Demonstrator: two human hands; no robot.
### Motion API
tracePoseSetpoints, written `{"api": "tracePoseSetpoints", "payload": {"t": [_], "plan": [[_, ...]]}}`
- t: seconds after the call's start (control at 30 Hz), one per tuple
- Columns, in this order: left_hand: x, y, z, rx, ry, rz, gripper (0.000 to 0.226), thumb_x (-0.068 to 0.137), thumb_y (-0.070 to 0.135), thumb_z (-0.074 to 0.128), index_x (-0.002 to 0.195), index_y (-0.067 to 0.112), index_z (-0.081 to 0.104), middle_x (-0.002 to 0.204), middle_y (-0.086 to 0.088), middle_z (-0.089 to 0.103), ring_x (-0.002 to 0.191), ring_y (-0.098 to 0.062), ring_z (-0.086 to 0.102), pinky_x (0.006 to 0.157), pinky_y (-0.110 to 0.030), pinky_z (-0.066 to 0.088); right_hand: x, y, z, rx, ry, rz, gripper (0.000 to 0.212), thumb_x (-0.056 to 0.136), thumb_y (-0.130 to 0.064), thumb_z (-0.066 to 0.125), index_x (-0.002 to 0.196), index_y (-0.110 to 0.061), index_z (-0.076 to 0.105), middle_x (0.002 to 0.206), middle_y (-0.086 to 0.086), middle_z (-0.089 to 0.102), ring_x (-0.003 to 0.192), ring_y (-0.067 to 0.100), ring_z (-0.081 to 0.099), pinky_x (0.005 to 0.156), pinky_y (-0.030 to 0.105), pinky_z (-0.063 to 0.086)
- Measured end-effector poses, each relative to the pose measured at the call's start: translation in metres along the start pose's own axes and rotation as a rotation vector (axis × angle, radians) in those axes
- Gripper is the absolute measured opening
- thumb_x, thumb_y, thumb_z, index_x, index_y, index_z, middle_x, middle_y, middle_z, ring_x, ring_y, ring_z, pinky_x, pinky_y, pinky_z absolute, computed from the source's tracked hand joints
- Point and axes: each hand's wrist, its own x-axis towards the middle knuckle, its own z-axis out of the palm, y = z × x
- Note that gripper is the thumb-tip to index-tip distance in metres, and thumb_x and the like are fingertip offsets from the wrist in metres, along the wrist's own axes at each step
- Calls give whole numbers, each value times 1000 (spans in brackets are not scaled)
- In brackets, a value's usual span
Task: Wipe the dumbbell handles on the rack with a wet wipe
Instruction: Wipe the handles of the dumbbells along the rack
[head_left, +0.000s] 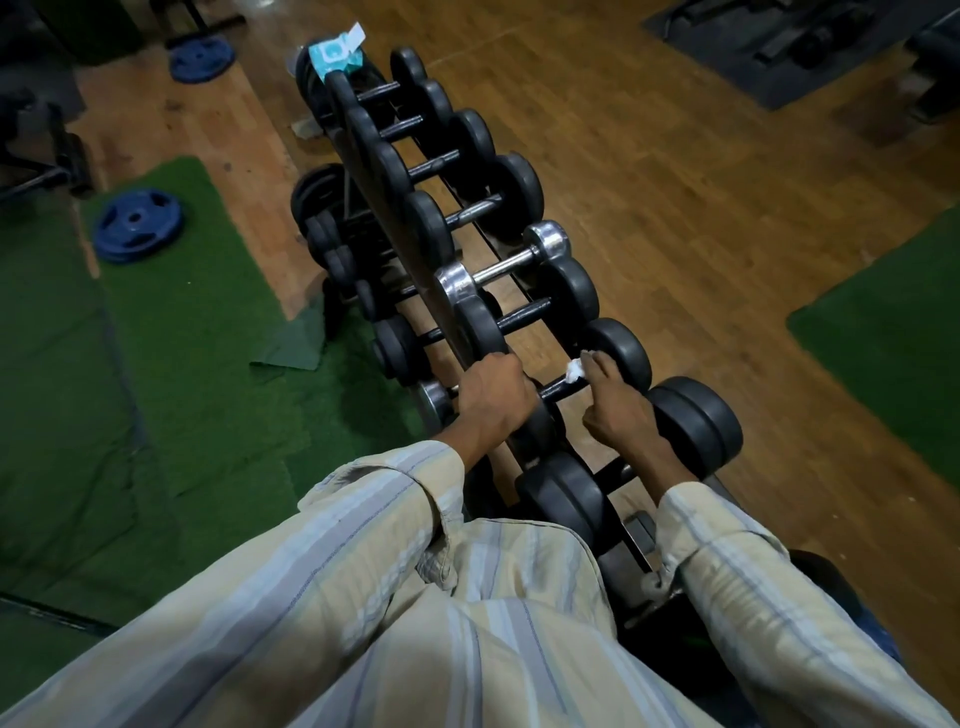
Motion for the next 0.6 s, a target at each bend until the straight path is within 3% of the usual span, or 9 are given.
{"api": "tracePoseSetpoints", "payload": {"t": [0.07, 0.23, 0.3, 0.4, 0.6], "plan": [[1, 0, 0, -3, -1, -1, 22, 91, 24, 50, 72, 13, 50, 80, -9, 59, 74, -32, 64, 58, -33, 37, 4, -3, 3, -41, -24, -47, 78, 81, -10, 60, 152, -22, 30, 161, 1, 17, 101, 38, 62, 63, 38, 46], [2, 1, -1, 25, 5, 7, 23, 93, 27, 50, 82, 11, 62, 90, -12, 66, 80, -32, 66, 60, -34, 39, 4, -21, 6, -38, -170, -365, 77, 76, -14, 61, 150, -22, 40, 157, -2, 36, 128, 29, 53, 90, 39, 52], [1, 1, -2, 33, 9, 11, 26, 93, 27, 50, 86, 8, 65, 93, -13, 67, 82, -33, 66, 60, -34, 39, 7, -20, 2, -105, -170, -328, 75, 76, -17, 62, 147, -26, 39, 157, -6, 37, 128, 28, 56, 81, 37, 51], [-2, 4, -5, 67, 0, 19, 23, 94, 26, 49, 83, 11, 62, 93, -13, 68, 83, -34, 66, 60, -35, 37, 17, -12, -3, -289, -77, -191, 59, 83, -23, 63, 138, -19, 42, 150, 0, 43, 108, 33, 66, 64, 37, 46], [-6, 9, -5, 115, -4, 19, 19, 95, 25, 48, 78, 17, 53, 90, -10, 67, 76, -30, 64, 58, -35, 36, 23, -4, 0, -309, -26, -45, 68, 88, -23, 62, 149, -15, 34, 161, 4, 29, 104, 35, 68, 64, 37, 46]]}}
